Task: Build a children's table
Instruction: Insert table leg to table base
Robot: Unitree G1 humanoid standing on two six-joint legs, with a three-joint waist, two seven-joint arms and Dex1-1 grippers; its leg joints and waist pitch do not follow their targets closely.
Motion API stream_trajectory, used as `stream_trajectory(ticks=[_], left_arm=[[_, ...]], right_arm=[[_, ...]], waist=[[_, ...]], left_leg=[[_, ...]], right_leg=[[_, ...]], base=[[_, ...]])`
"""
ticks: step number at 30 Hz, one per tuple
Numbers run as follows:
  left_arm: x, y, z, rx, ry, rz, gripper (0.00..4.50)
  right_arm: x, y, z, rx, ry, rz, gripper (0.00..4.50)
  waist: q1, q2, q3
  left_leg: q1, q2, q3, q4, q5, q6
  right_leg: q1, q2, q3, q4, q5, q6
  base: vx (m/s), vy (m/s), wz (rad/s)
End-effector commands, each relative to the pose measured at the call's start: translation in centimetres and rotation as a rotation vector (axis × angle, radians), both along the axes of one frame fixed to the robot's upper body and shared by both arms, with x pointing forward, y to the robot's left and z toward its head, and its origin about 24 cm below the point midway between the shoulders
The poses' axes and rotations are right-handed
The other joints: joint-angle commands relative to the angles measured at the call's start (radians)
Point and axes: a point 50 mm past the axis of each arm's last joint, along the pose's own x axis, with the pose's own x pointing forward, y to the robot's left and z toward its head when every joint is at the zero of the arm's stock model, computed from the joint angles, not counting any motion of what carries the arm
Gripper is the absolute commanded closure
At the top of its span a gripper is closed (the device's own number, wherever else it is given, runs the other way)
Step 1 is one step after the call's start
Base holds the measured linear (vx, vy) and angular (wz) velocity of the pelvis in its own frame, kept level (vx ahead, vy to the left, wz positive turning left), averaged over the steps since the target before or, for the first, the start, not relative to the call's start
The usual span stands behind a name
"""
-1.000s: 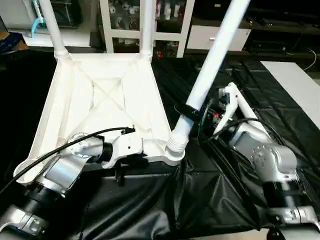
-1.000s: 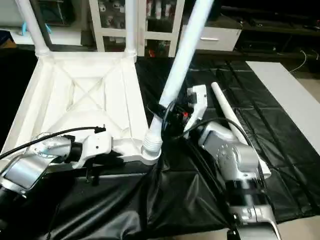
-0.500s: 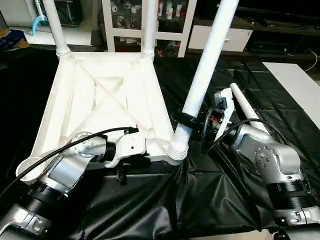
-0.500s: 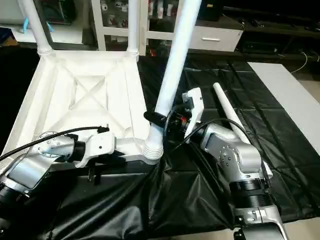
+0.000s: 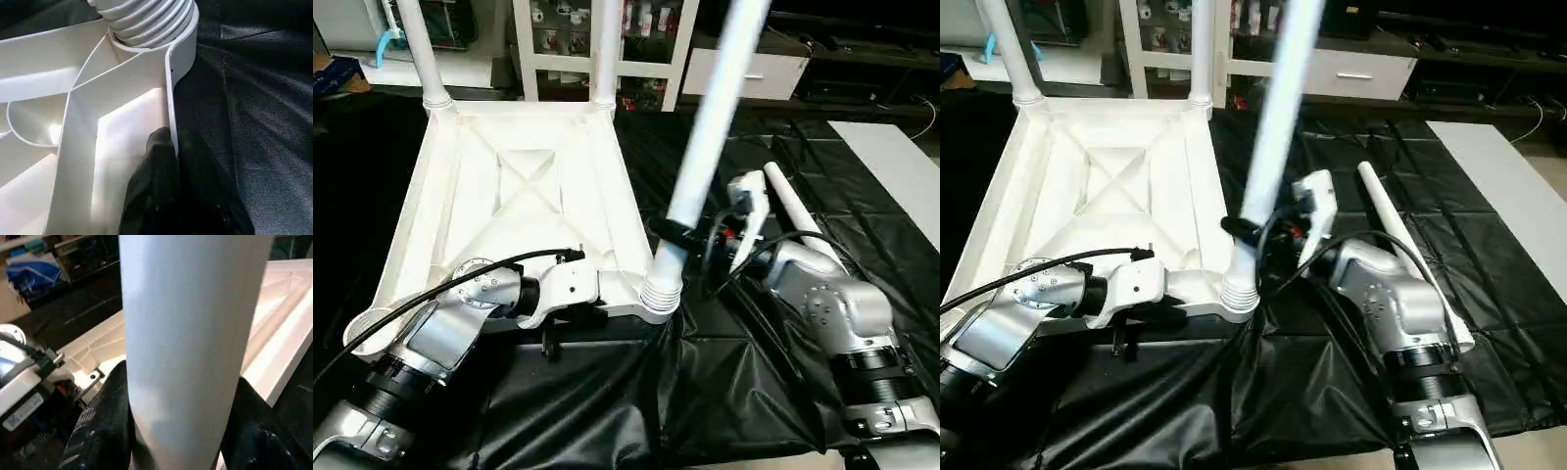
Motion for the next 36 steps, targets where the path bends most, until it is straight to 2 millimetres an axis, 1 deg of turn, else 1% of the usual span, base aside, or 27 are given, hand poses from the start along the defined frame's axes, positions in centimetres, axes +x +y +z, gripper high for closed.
stream_trajectory(ticks=[1, 3, 4, 7, 9, 10, 11, 13, 14, 16, 18, 19, 21, 22, 24, 26, 28, 29, 30, 31, 32, 33, 35, 36], left_arm=[[-0.8, -0.9, -1.0, 0.004, 0.037, -0.036, 4.43], [-0.8, -0.9, -1.0, 0.005, 0.037, -0.036, 4.43], [-0.7, -0.9, -1.0, 0.006, 0.037, -0.036, 4.43], [-0.7, -0.8, -1.0, 0.006, 0.038, -0.035, 4.43], [-0.7, -0.8, -0.9, 0.007, 0.037, -0.034, 4.43], [-0.7, -0.8, -0.9, 0.010, 0.035, -0.034, 4.43], [-0.6, -0.8, -0.9, 0.011, 0.032, -0.033, 4.43], [-0.6, -0.7, -0.9, 0.012, 0.030, -0.032, 4.43], [-0.6, -0.7, -0.9, 0.012, 0.029, -0.031, 4.43], [-0.6, -0.7, -0.9, 0.011, 0.029, -0.030, 4.43], [-0.6, -0.7, -0.9, 0.011, 0.028, -0.029, 4.43], [-0.6, -0.7, -0.9, 0.012, 0.027, -0.028, 4.43], [-0.6, -0.7, -1.0, 0.010, 0.025, -0.026, 4.43], [-0.6, -0.7, -1.0, 0.010, 0.024, -0.024, 4.43], [-0.6, -0.6, -0.9, 0.009, 0.019, -0.018, 4.43], [-0.6, -0.6, -0.9, 0.010, 0.018, -0.017, 4.43], [-0.5, -0.6, -0.9, 0.010, 0.017, -0.016, 4.43], [-0.5, -0.6, -0.9, 0.010, 0.015, -0.015, 4.43], [-0.4, -0.6, -0.9, 0.010, 0.014, -0.014, 4.43], [-0.4, -0.6, -0.9, 0.010, 0.013, -0.014, 4.43], [-0.4, -0.6, -0.9, 0.011, 0.012, -0.013, 4.43], [-0.4, -0.6, -0.9, 0.011, 0.011, -0.013, 4.43], [-0.4, -0.6, -0.9, 0.011, 0.010, -0.012, 4.43], [-0.3, -0.6, -0.9, 0.011, 0.009, -0.012, 4.43]], right_arm=[[-0.5, 0.2, -1.6, -0.105, 0.034, 0.013, 2.70], [-0.5, 0.2, -1.7, -0.102, 0.034, 0.005, 2.70], [-0.4, 0.2, -1.7, -0.098, 0.035, -0.005, 2.70], [0.0, -0.5, -2.1, -0.121, 0.032, -0.055, 2.70], [0.1, -1.0, -2.1, -0.132, 0.025, -0.064, 2.70], [0.1, -1.1, -2.1, -0.138, 0.020, -0.067, 2.70], [0.0, -1.3, -2.0, -0.142, 0.012, -0.066, 2.70], [-0.1, -1.6, -2.0, -0.146, 0.001, -0.063, 2.70], [-0.3, -1.7, -1.9, -0.146, -0.003, -0.062, 2.70], [-0.5, -1.8, -2.0, -0.141, -0.001, -0.061, 2.70], [-0.7, -2.3, -2.3, -0.135, 0.011, -0.077, 2.70], [-0.8, -2.6, -2.5, -0.131, 0.019, -0.095, 2.70], [-1.0, -3.2, -2.9, -0.119, 0.034, -0.128, 2.70], [-1.1, -3.5, -3.0, -0.103, 0.040, -0.143, 2.70], [-1.4, -4.2, -3.1, -0.066, 0.048, -0.183, 2.70], [-1.6, -4.4, -3.2, -0.059, 0.047, -0.198, 2.70], [-1.8, -4.6, -3.3, -0.054, 0.044, -0.211, 2.70], [-1.9, -4.7, -3.3, -0.055, 0.038, -0.216, 2.70], [-2.2, -4.8, -3.3, -0.061, 0.024, -0.216, 2.70], [-2.3, -4.8, -3.4, -0.063, 0.019, -0.214, 2.70], [-2.4, -4.8, -3.4, -0.067, 0.013, -0.211, 2.70], [-2.6, -4.8, -3.4, -0.071, 0.009, -0.204, 2.70], [-3.0, -4.6, -3.5, -0.090, 0.001, -0.186, 2.70], [-3.3, -4.5, -3.5, -0.106, -0.005, -0.169, 2.70]], waist=[[-0.011, 0.002, -0.032], [-0.013, 0.001, -0.033], [-0.014, 0.001, -0.031], [-0.016, 0.004, -0.028], [-0.017, 0.003, -0.027], [-0.017, 0.006, -0.028], [-0.018, 0.006, -0.029], [-0.018, 0.006, -0.032], [-0.018, 0.005, -0.030], [-0.016, 0.003, -0.030], [-0.015, 0.003, -0.031], [-0.014, 0.004, -0.031], [-0.012, 0.002, -0.032], [-0.009, 0.000, -0.031], [-0.005, 0.000, -0.032], [-0.005, 0.000, -0.034], [-0.005, 0.000, -0.034], [-0.003, 0.000, -0.033], [-0.003, 0.001, -0.033], [-0.003, 0.000, -0.032], [-0.003, 0.001, -0.033], [-0.004, 0.000, -0.033], [-0.004, 0.000, -0.033], [-0.002, 0.001, -0.032]], left_leg=[[0.038, 0.099, -0.061, -0.096, -0.261, -0.052], [0.038, 0.100, -0.062, -0.097, -0.264, -0.055], [0.041, 0.100, -0.061, -0.097, -0.282, -0.059], [0.042, 0.100, -0.062, -0.098, -0.304, -0.065], [0.045, 0.101, -0.063, -0.100, -0.322, -0.070], [0.045, 0.101, -0.065, -0.102, -0.325, -0.074], [0.046, 0.102, -0.064, -0.103, -0.322, -0.075], [0.048, 0.102, -0.062, -0.106, -0.309, -0.077], [0.047, 0.102, -0.061, -0.106, -0.312, -0.077], [0.047, 0.102, -0.060, -0.106, -0.309, -0.073], [0.047, 0.101, -0.060, -0.105, -0.304, -0.067], [0.048, 0.102, -0.059, -0.104, -0.301, -0.065], [0.047, 0.101, -0.057, -0.103, -0.282, -0.054], [0.049, 0.102, -0.055, -0.103, -0.278, -0.049], [0.049, 0.102, -0.055, -0.102, -0.272, -0.044], [0.048, 0.102, -0.054, -0.103, -0.257, -0.040], [0.044, 0.102, -0.054, -0.103, -0.247, -0.037], [0.047, 0.102, -0.053, -0.103, -0.254, -0.036], [0.048, 0.102, -0.053, -0.103, -0.258, -0.036], [0.048, 0.102, -0.053, -0.103, -0.262, -0.037], [0.048, 0.102, -0.054, -0.104, -0.266, -0.040], [0.044, 0.102, -0.055, -0.105, -0.260, -0.038], [0.043, 0.102, -0.056, -0.106, -0.261, -0.037], [0.045, 0.103, -0.056, -0.105, -0.266, -0.038]], right_leg=[[-0.001, -0.110, 0.068, -0.097, -0.331, -0.147], [-0.003, -0.110, 0.069, -0.097, -0.329, -0.149], [-0.007, -0.111, 0.071, -0.100, -0.343, -0.150], [-0.010, -0.112, 0.072, -0.105, -0.367, -0.147], [-0.011, -0.110, 0.072, -0.106, -0.375, -0.144], [-0.009, -0.111, 0.072, -0.106, -0.370, -0.144], [-0.009, -0.109, 0.071, -0.105, -0.360, -0.144], [-0.008, -0.106, 0.070, -0.102, -0.311, -0.150], [-0.008, -0.107, 0.071, -0.102, -0.308, -0.151], [-0.008, -0.108, 0.074, -0.103, -0.307, -0.150], [-0.007, -0.109, 0.075, -0.104, -0.305, -0.151], [-0.008, -0.110, 0.076, -0.105, -0.302, -0.152], [-0.006, -0.109, 0.076, -0.104, -0.286, -0.156], [-0.008, -0.109, 0.077, -0.105, -0.282, -0.157], [-0.007, -0.110, 0.077, -0.105, -0.279, -0.158], [-0.005, -0.106, 0.076, -0.102, -0.260, -0.157], [-0.002, -0.107, 0.075, -0.100, -0.250, -0.159], [-0.005, -0.108, 0.076, -0.103, -0.262, -0.157], [-0.006, -0.109, 0.076, -0.105, -0.269, -0.156], [-0.006, -0.107, 0.077, -0.105, -0.276, -0.153], [-0.006, -0.108, 0.076, -0.105, -0.285, -0.151], [-0.003, -0.108, 0.076, -0.105, -0.282, -0.150], [-0.003, -0.108, 0.076, -0.104, -0.287, -0.148], [-0.005, -0.108, 0.076, -0.106, -0.294, -0.144]], base=[[0.000, 0.000, 0.00], [0.000, 0.000, 0.00], [0.000, 0.000, 0.00], [0.000, 0.000, 0.00], [0.000, 0.000, 0.00], [0.000, 0.000, 0.00], [0.000, 0.000, 0.00], [0.000, 0.000, 0.00], [0.000, 0.000, 0.00], [0.000, 0.000, 0.00], [0.000, 0.000, 0.00], [0.000, 0.000, 0.00], [0.000, 0.000, 0.00], [0.000, 0.000, 0.00], [0.000, 0.000, 0.00], [0.000, 0.000, 0.00], [0.000, 0.000, 0.00], [0.000, 0.000, 0.00], [0.000, 0.000, 0.00], [0.000, 0.000, 0.00], [0.000, 0.000, 0.00], [0.000, 0.000, 0.00], [0.000, 0.000, 0.00], [0.000, 0.000, 0.00]])
